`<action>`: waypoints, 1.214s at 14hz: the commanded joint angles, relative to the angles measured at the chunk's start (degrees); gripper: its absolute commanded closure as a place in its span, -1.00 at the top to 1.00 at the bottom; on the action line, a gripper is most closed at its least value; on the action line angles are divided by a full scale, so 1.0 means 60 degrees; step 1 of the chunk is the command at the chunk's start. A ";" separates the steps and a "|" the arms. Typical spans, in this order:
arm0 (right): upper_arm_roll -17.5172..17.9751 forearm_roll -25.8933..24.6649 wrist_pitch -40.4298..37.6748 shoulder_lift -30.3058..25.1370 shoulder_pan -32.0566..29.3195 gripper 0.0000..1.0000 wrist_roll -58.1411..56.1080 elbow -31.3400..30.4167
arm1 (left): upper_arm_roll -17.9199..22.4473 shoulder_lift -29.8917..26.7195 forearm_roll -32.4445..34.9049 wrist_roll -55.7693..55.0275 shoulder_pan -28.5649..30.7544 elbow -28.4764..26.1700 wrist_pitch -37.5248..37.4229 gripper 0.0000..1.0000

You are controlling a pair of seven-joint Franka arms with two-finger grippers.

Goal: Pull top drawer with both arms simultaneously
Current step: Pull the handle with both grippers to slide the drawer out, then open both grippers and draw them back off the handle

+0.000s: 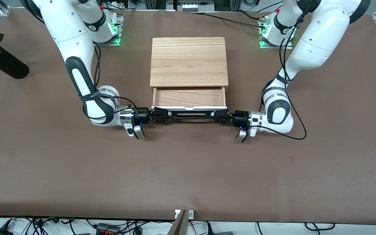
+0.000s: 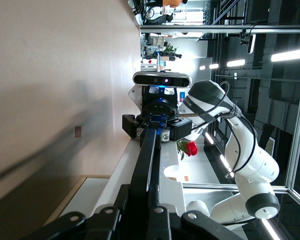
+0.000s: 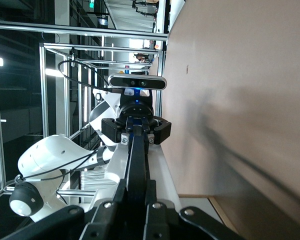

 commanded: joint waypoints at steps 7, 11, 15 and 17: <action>0.0028 -0.0093 -0.0116 0.0412 -0.0147 0.41 -0.0062 0.0588 | 0.0251 0.0529 -0.0359 -0.0459 0.0097 0.0943 0.0139 -0.69; 0.0028 -0.0312 -0.0145 0.0353 -0.0176 1.00 -0.0062 0.0573 | 0.0251 0.0514 -0.0345 -0.0299 0.0112 0.0928 0.0168 1.00; 0.0014 -0.0327 -0.0145 0.0324 -0.0191 1.00 -0.0047 0.0573 | 0.0310 0.0397 -0.0301 -0.0371 0.0112 0.0972 0.0197 1.00; -0.0015 -0.0399 -0.0115 0.0265 -0.0191 1.00 0.0098 0.0602 | 0.0572 0.0339 -0.0011 -0.0415 0.0141 0.1293 0.0183 1.00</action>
